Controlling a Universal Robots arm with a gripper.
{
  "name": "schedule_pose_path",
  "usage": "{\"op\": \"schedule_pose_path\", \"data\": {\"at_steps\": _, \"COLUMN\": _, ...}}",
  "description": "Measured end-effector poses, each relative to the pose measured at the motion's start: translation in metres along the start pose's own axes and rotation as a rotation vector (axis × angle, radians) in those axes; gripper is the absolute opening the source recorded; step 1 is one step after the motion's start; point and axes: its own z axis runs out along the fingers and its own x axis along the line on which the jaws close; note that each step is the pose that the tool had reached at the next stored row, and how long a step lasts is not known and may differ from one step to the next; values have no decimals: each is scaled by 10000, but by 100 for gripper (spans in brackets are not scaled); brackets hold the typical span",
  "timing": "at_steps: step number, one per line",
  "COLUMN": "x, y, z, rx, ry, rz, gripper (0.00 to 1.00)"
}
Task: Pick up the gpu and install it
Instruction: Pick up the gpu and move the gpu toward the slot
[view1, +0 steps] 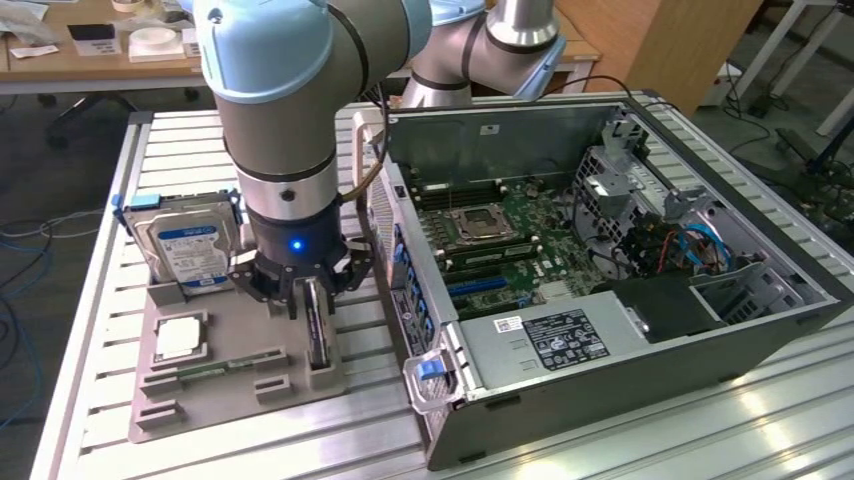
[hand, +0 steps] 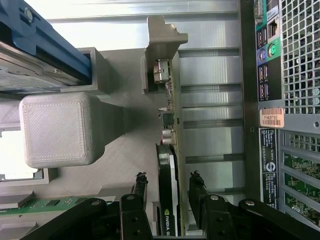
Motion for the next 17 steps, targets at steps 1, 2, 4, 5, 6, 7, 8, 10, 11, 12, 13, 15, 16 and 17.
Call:
{"op": "schedule_pose_path", "data": {"at_steps": 1, "x": 0, "y": 0, "z": 0, "rx": -1, "ry": 0, "rz": 0, "gripper": 47}}
{"op": "schedule_pose_path", "data": {"at_steps": 2, "x": 0, "y": 0, "z": 0, "rx": 0, "ry": 0, "rz": 0, "gripper": 46}}
{"op": "schedule_pose_path", "data": {"at_steps": 4, "x": 0, "y": 0, "z": 0, "rx": 0, "ry": 0, "rz": 0, "gripper": 46}}
{"op": "schedule_pose_path", "data": {"at_steps": 5, "x": 0, "y": 0, "z": 0, "rx": 0, "ry": 0, "rz": 0, "gripper": 46}}
{"op": "schedule_pose_path", "data": {"at_steps": 6, "x": 0, "y": 0, "z": 0, "rx": 1, "ry": -1, "rz": 0, "gripper": 39}}
{"op": "schedule_pose_path", "data": {"at_steps": 7, "x": 0, "y": 0, "z": 0, "rx": 0, "ry": -1, "rz": 0, "gripper": 39}}
{"op": "schedule_pose_path", "data": {"at_steps": 8, "x": 0, "y": 0, "z": 0, "rx": 0, "ry": 0, "rz": 0, "gripper": 39}}
{"op": "schedule_pose_path", "data": {"at_steps": 10, "x": 0, "y": 0, "z": 10, "rx": -3, "ry": -2, "rz": 0, "gripper": 39}}
{"op": "schedule_pose_path", "data": {"at_steps": 11, "x": 0, "y": 0, "z": 10, "rx": -1, "ry": -1, "rz": 0, "gripper": 39}}
{"op": "schedule_pose_path", "data": {"at_steps": 12, "x": 0, "y": 0, "z": 9, "rx": -1, "ry": -1, "rz": 0, "gripper": 39}}
{"op": "schedule_pose_path", "data": {"at_steps": 13, "x": 0, "y": 0, "z": 9, "rx": 0, "ry": -1, "rz": 0, "gripper": 39}}
{"op": "schedule_pose_path", "data": {"at_steps": 15, "x": -4, "y": 1, "z": 11, "rx": -2, "ry": -2, "rz": 1, "gripper": 39}}
{"op": "schedule_pose_path", "data": {"at_steps": 16, "x": -4, "y": 1, "z": 10, "rx": 0, "ry": -1, "rz": 2, "gripper": 39}}
{"op": "schedule_pose_path", "data": {"at_steps": 17, "x": -4, "y": 1, "z": 10, "rx": -1, "ry": -1, "rz": 2, "gripper": 39}}
